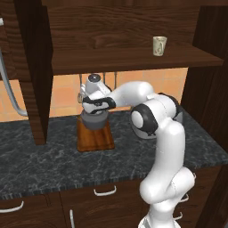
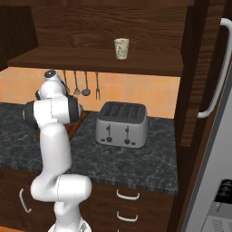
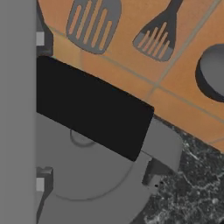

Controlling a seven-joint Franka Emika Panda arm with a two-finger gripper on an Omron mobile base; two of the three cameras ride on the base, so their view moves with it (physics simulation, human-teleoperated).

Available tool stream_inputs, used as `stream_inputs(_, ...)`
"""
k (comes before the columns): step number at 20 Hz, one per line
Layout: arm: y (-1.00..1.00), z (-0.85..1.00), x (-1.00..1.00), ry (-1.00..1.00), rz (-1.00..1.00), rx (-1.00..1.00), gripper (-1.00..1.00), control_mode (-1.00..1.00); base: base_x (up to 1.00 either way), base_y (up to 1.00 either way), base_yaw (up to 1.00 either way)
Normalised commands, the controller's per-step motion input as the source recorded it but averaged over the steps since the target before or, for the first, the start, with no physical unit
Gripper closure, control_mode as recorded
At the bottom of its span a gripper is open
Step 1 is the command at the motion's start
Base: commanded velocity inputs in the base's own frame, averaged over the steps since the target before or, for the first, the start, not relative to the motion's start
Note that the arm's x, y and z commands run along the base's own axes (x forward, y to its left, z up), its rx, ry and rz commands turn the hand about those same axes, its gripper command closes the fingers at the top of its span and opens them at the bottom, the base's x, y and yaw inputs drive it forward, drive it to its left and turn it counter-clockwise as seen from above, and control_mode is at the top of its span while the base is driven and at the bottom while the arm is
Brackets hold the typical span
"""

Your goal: Pick the kettle from the counter and place it on the tray. Then pick the mug from the cabinet and place it on the tray. Then close the cabinet doors.

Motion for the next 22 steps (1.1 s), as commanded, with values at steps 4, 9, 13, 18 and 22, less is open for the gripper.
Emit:
stream_inputs(4,0.01,0.03,-0.51,-0.07,-0.01,0.02,-1.00,-1.00,0.00,0.00,0.00)
stream_inputs(9,0.01,0.30,-0.43,-0.29,-0.01,0.00,-1.00,-1.00,0.00,0.00,0.00)
stream_inputs(13,0.00,0.24,-0.53,-0.26,0.00,0.00,-1.00,-1.00,0.00,0.00,0.00)
stream_inputs(18,0.00,0.23,-0.94,-0.05,0.00,-0.01,-1.00,-1.00,0.00,0.00,0.00)
stream_inputs(22,-0.11,0.61,-0.80,0.00,0.00,-0.03,-1.00,-1.00,0.00,0.00,0.00)
